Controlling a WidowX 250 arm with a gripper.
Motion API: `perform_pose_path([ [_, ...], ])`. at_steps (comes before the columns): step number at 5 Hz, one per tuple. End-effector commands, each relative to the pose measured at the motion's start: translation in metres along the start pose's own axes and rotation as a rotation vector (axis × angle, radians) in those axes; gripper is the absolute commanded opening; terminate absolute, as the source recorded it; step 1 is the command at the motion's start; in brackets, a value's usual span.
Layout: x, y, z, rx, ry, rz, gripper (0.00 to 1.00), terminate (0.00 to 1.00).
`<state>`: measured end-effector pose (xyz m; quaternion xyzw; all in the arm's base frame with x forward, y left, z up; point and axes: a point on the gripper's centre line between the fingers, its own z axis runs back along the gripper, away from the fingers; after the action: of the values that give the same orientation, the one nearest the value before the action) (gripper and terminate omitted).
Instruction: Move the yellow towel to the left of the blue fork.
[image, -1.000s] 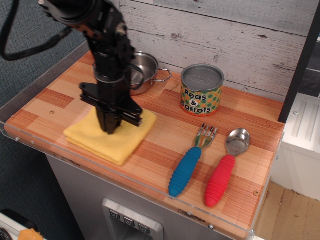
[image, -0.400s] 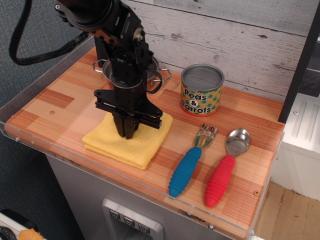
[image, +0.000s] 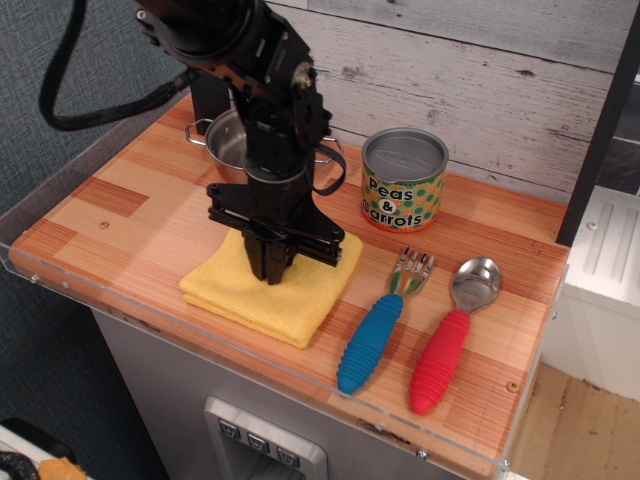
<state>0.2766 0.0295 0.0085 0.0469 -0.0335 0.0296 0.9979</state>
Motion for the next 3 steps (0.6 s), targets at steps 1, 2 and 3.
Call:
perform_pose_path([
  [1, 0.005, 0.004, 0.013, -0.003, -0.035, -0.003, 1.0, 0.0],
  [2, 0.005, 0.009, 0.021, -0.032, -0.057, 0.043, 1.0, 0.0],
  [3, 0.009, 0.012, 0.034, -0.021, -0.088, 0.027, 1.0, 0.0],
])
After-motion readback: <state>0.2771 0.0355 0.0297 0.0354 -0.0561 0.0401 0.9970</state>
